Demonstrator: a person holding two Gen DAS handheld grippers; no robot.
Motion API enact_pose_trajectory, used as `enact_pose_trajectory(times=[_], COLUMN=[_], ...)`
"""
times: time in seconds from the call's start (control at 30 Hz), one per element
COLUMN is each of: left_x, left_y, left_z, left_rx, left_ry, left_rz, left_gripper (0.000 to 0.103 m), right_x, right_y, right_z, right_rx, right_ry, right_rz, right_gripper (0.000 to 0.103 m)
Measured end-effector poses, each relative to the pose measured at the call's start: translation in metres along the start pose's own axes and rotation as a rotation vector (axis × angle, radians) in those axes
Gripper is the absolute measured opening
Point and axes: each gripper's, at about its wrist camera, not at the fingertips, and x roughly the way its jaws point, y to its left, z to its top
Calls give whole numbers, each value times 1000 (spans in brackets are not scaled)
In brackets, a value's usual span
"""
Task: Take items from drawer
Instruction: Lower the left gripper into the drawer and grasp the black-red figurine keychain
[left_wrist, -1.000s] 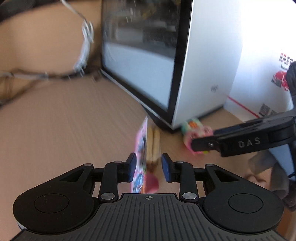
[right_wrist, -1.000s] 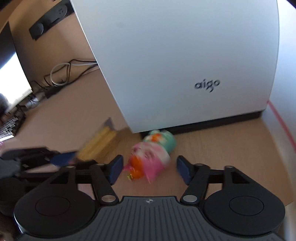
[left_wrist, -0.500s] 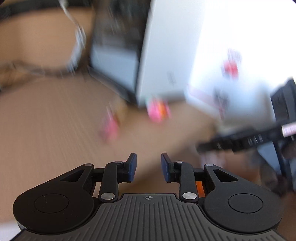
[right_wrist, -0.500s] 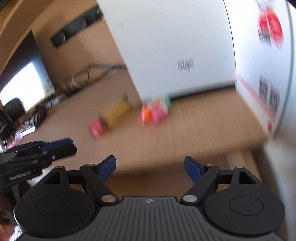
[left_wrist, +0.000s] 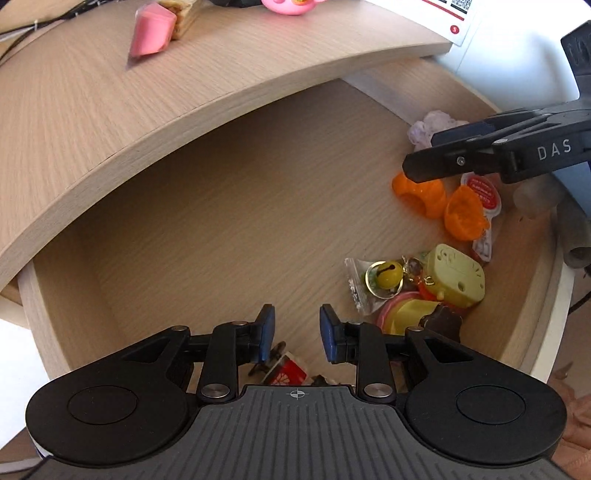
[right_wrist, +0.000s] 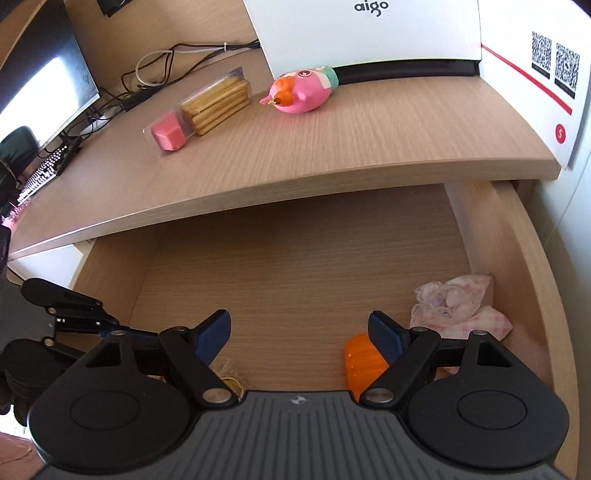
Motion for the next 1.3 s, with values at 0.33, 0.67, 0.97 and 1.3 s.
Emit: enact_pose_trajectory(times=[0.33,0.67,0.97,1.3], left_x=[-14,4,39,33], left_y=[13,34,19,2], left_z=[2,-5,9,15], left_rx=[-74,-334,-250,44], left_ry=[95,302,257,18], left_rz=[-52,-177,-213,-239], left_gripper=[29,25,36,35], right_x=[4,-3,-4,-17], right_y=[0,-4,-4,-8], right_z=[2,-3,-5,-10], right_rx=[28,35,40,109], right_ry=[1,-45,-51,-90], right_rz=[47,97,111,20], right_gripper=[82,82,82,82])
